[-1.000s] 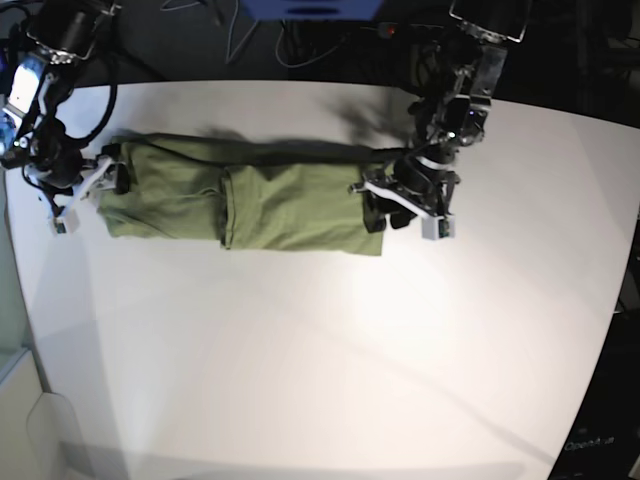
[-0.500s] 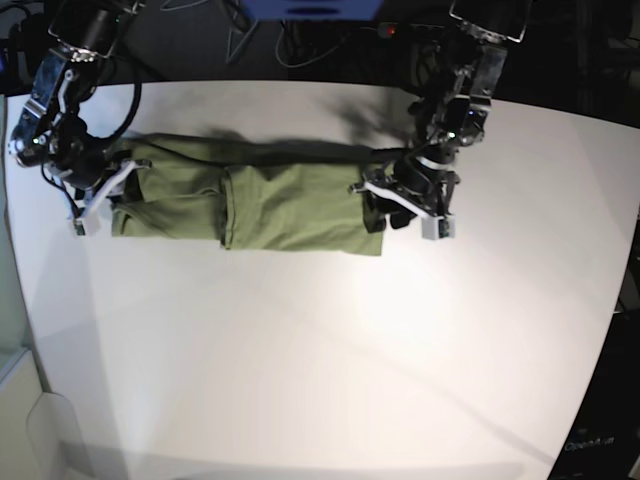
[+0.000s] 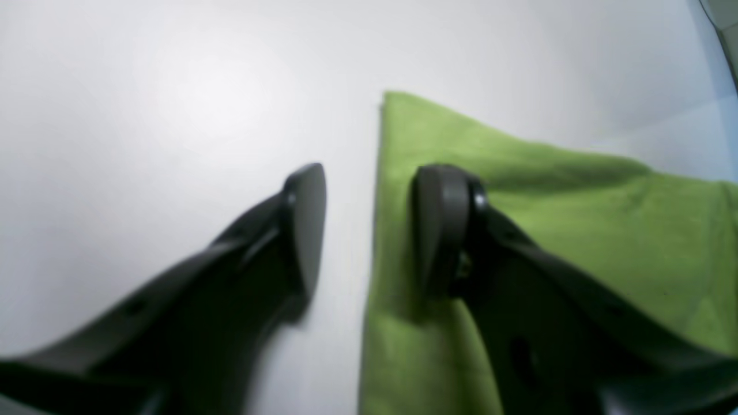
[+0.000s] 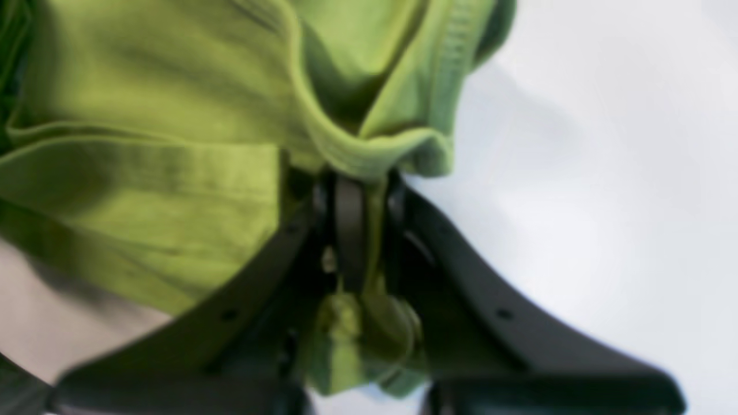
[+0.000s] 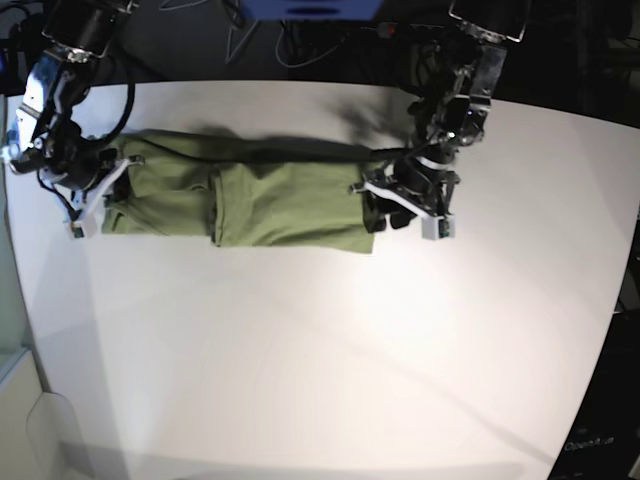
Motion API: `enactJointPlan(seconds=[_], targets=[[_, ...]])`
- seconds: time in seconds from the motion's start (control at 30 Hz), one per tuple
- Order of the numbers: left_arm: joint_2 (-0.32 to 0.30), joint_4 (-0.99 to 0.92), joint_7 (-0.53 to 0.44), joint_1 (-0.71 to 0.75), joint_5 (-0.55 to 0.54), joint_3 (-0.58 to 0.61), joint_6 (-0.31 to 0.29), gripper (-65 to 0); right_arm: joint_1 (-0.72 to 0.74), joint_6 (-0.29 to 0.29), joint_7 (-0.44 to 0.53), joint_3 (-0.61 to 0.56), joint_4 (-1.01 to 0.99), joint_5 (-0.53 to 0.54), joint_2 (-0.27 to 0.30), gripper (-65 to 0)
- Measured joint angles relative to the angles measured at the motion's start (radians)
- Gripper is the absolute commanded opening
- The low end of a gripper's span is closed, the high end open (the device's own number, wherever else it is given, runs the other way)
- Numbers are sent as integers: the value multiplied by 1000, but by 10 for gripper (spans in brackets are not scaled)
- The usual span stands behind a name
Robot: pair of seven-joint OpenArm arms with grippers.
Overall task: Fold the T-shirt properly
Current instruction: 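Grasp the strip's other end with the right gripper and fold it toward the left gripper, then carry the folded end with the right gripper over onto the strip's middle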
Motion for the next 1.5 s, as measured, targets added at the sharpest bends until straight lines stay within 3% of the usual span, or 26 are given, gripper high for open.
enactJointPlan(seconds=[0.2, 0.33, 0.57, 0.8, 1.03, 1.4, 1.5], targets=[[0, 0, 0, 0, 0, 0, 0, -355, 11, 0, -106, -57, 199, 13, 17, -643], [0, 0, 0, 0, 0, 0, 0, -355, 8, 0, -166, -117, 317, 2, -4, -643], [0, 0, 3, -3, 0, 0, 0, -355, 3, 0, -166, -294, 338, 13, -12, -643], [0, 0, 38, -23, 0, 1, 11, -355, 23, 0, -173, -415, 339, 17, -64, -643], [0, 0, 38, -23, 0, 2, 11, -355, 87, 0, -249, -420, 339, 6, -89, -643], [0, 0, 37, -23, 0, 3, 11, -355, 127, 0, -255, -419, 340, 11, -75, -643], [0, 0, 56, -40, 1, 4, 19, -355, 126, 0, -254, -419, 354, 72, -74, -643]])
